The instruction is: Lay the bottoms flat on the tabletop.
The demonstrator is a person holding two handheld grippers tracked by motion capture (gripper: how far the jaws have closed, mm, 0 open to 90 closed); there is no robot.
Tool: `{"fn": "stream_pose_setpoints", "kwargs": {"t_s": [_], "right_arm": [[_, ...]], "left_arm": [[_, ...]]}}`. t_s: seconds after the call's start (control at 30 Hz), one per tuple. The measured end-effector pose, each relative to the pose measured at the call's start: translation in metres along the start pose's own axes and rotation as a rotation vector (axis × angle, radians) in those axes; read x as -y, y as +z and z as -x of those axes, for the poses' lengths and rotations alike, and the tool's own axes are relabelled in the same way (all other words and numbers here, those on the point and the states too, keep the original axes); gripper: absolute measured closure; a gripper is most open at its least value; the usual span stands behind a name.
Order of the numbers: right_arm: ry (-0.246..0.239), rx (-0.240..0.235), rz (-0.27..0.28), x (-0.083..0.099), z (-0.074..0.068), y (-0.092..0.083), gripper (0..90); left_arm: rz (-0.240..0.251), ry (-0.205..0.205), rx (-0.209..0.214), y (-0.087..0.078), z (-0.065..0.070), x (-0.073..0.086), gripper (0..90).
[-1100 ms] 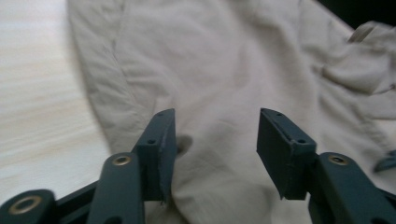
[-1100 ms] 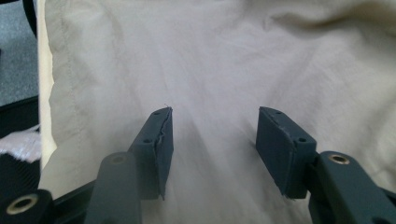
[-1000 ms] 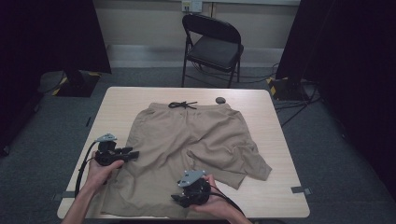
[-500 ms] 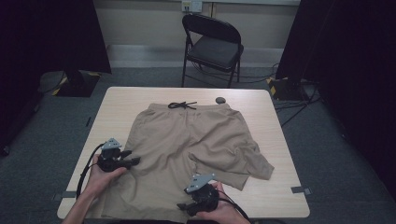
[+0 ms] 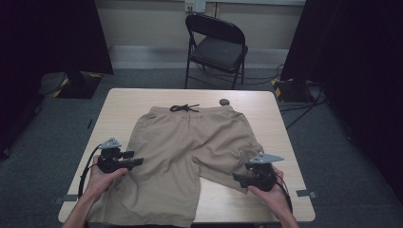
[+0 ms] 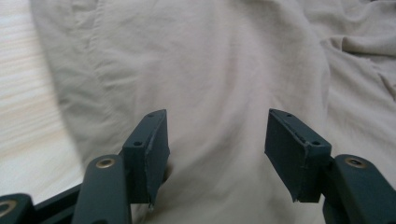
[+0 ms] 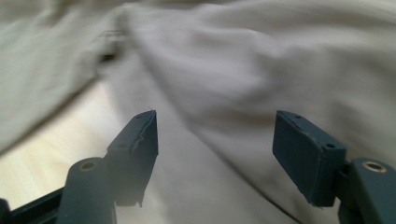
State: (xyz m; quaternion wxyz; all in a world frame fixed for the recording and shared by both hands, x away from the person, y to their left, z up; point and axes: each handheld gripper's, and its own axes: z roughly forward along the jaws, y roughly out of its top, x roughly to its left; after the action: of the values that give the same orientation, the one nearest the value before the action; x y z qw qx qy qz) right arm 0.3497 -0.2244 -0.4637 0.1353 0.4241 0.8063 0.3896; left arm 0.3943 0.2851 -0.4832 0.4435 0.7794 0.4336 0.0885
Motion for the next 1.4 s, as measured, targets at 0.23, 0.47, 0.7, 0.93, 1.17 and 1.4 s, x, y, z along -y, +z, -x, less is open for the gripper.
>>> {"fn": "stream_pose_setpoints", "kwargs": {"t_s": [0.23,0.47,0.7,0.93,1.17,1.4], "right_arm": [[0.011,0.129,0.005,0.015,0.026,-0.010,28.4],[0.044,0.190,-0.058,0.027,0.045,0.003,27.9],[0.048,0.155,-0.018,0.022,0.039,0.007,76.6],[0.096,0.005,0.136,-0.006,0.026,-0.005,84.4],[0.018,-0.151,0.219,-0.063,-0.010,0.009,84.7],[-0.090,-0.281,0.212,-0.140,-0.062,0.055,83.8]], "left_arm": [[-0.046,0.051,-0.032,0.010,0.005,0.011,39.7],[-0.008,0.064,-0.036,0.011,0.005,0.016,37.5],[-0.010,0.067,-0.035,0.011,0.005,0.016,36.8],[-0.016,0.093,-0.050,0.013,0.009,0.016,34.8],[-0.016,0.099,-0.052,0.013,0.009,0.016,34.8],[-0.016,0.092,-0.048,0.012,0.008,0.016,34.8]]}}
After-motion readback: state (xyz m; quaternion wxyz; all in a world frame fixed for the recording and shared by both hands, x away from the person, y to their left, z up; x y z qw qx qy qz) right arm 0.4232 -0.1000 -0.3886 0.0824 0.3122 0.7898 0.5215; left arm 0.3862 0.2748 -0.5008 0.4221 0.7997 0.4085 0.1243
